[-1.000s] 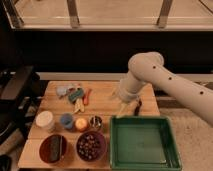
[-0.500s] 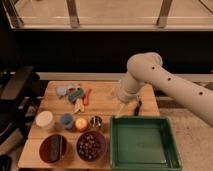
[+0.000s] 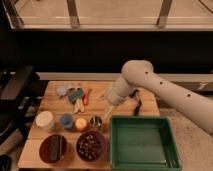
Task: Place apple in plastic cup
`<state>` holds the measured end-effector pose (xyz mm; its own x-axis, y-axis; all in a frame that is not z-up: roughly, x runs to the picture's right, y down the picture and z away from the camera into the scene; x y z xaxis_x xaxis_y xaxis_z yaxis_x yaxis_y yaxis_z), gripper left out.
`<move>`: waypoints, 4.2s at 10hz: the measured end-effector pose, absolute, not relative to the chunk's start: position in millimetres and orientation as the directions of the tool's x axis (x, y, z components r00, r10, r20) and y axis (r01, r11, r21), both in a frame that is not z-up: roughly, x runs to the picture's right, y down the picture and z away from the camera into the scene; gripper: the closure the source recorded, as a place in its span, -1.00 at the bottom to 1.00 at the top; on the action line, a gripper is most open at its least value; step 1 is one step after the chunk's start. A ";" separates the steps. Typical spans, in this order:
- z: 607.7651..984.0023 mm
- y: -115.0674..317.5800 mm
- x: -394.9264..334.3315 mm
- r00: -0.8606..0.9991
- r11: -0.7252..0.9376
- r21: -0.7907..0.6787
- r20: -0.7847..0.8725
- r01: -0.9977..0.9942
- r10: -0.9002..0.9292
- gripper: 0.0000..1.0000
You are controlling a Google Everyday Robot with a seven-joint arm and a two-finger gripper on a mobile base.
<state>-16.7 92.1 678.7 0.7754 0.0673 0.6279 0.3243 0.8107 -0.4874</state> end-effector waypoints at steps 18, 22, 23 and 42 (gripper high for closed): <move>806.2 174.8 -112.1 0.754 0.693 -0.693 0.560 0.198 0.344 -0.30; 822.2 181.9 -120.8 0.730 0.691 -0.698 0.569 0.187 0.378 -0.26; 823.8 183.8 -122.2 0.724 0.693 -0.697 0.573 0.185 0.383 -0.08; 718.7 66.2 -150.4 0.596 0.845 -0.425 0.786 0.325 0.166 1.00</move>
